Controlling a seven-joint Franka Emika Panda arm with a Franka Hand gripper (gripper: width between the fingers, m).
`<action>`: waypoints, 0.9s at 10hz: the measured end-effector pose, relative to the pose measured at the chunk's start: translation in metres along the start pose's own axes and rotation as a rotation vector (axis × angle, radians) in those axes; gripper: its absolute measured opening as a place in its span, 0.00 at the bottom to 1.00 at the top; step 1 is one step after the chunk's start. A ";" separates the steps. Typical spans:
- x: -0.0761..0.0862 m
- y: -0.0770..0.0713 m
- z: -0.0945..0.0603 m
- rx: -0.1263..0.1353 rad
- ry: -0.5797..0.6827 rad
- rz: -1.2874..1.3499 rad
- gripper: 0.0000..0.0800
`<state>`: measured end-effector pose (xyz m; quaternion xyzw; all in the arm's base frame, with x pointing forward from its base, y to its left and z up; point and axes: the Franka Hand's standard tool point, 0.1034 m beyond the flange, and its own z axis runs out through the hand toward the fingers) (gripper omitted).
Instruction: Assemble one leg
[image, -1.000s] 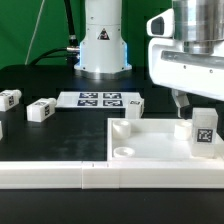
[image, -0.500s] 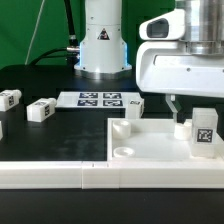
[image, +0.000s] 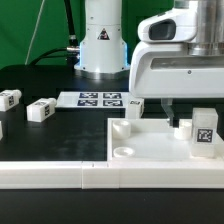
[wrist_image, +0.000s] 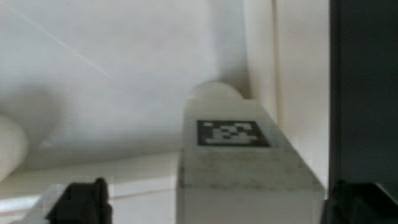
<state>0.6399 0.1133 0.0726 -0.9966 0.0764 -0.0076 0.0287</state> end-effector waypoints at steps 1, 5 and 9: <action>0.000 0.000 0.000 0.001 0.000 0.011 0.65; -0.001 -0.001 0.001 0.004 -0.002 0.258 0.36; -0.001 0.000 0.001 0.014 0.005 0.728 0.36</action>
Offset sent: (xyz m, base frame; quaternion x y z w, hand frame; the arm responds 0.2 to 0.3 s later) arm -0.0004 -0.0015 -0.0017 0.0097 -0.0042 0.1901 0.9817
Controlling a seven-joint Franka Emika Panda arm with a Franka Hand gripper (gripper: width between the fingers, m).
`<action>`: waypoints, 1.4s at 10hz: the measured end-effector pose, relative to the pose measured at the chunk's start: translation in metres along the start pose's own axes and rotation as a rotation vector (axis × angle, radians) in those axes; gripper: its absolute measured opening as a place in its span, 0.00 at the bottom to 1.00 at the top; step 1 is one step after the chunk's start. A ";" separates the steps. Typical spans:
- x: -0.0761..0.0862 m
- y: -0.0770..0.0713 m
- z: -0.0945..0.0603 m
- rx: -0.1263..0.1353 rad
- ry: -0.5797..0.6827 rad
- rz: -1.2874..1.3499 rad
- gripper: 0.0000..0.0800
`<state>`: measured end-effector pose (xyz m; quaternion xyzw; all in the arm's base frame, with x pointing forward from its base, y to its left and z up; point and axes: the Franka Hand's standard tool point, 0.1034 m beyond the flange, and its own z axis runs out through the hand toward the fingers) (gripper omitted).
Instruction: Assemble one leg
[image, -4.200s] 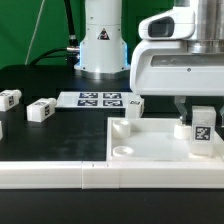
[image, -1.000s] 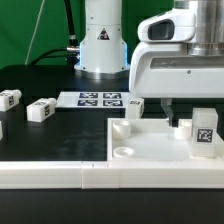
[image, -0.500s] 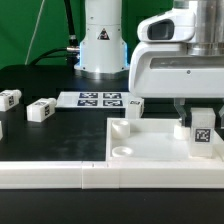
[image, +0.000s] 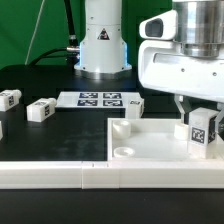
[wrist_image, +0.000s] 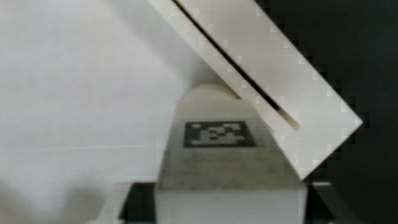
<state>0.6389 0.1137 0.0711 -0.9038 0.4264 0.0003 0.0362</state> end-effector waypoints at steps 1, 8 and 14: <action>0.000 0.000 0.000 0.000 0.000 0.086 0.36; -0.001 0.000 0.000 0.005 -0.013 0.789 0.36; -0.002 0.000 0.001 0.004 -0.015 0.761 0.77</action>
Offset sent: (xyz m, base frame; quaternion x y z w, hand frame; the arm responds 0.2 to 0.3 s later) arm -0.0065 -0.0071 -0.0025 -0.0008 0.0325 0.3514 0.9357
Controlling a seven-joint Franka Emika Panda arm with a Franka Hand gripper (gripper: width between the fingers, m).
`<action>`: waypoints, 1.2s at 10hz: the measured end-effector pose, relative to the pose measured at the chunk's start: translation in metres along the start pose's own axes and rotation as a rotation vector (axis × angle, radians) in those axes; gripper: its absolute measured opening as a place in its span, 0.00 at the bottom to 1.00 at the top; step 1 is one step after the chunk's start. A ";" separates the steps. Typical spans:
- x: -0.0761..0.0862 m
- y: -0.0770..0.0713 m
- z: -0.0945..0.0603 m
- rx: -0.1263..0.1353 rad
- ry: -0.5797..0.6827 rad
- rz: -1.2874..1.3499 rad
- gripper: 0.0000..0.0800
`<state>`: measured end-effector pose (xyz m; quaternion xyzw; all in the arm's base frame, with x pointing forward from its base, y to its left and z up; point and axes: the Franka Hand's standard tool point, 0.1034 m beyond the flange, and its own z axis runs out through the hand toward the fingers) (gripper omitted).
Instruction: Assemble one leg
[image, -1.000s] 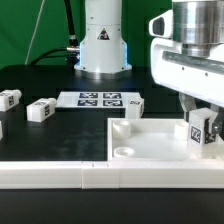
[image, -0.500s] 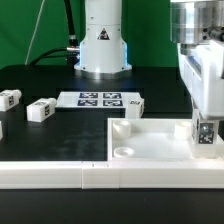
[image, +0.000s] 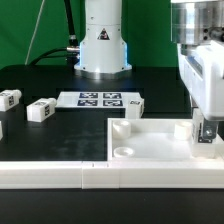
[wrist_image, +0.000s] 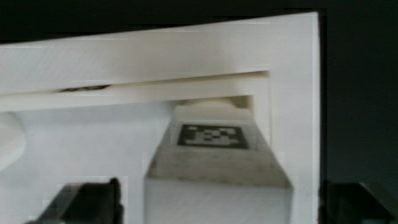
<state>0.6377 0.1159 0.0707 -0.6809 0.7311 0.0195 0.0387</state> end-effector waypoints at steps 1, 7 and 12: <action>-0.001 0.001 0.000 -0.007 0.001 -0.093 0.77; -0.005 0.000 -0.002 -0.013 -0.001 -0.695 0.81; -0.002 -0.002 -0.002 -0.029 0.019 -1.238 0.81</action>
Offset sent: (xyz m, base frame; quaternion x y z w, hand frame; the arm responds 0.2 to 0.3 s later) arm -0.0002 0.0071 -0.0001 0.0119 -0.0099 -0.2546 0.9669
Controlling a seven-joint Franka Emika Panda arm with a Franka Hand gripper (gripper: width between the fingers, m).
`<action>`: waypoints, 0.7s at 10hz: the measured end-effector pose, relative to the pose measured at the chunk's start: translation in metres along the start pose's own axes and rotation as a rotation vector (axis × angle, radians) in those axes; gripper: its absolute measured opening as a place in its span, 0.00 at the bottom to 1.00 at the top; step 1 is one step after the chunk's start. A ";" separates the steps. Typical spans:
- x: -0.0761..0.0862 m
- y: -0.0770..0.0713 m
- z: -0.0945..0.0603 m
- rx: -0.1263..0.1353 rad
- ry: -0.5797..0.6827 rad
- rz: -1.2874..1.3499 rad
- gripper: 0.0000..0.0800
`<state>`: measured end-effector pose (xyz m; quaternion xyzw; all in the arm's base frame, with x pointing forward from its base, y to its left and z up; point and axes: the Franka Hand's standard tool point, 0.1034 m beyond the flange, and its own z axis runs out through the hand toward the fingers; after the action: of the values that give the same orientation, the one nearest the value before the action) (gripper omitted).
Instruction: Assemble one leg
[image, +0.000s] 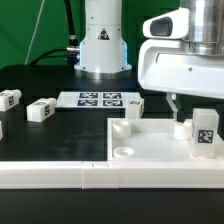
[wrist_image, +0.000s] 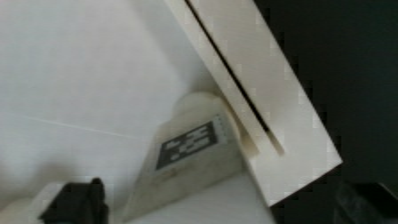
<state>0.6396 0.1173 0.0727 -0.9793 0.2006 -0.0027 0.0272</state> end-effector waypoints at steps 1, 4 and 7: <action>0.001 0.000 0.000 0.002 0.006 -0.060 0.81; 0.002 0.001 0.000 -0.003 0.011 -0.185 0.79; 0.002 0.001 0.000 -0.003 0.011 -0.170 0.36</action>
Offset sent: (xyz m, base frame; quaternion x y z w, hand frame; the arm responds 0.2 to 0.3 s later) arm 0.0000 0.0000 0.0000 0.0000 0.0000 -0.0799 0.9968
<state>0.6413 0.1151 0.0730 -0.9928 0.1167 -0.0101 0.0242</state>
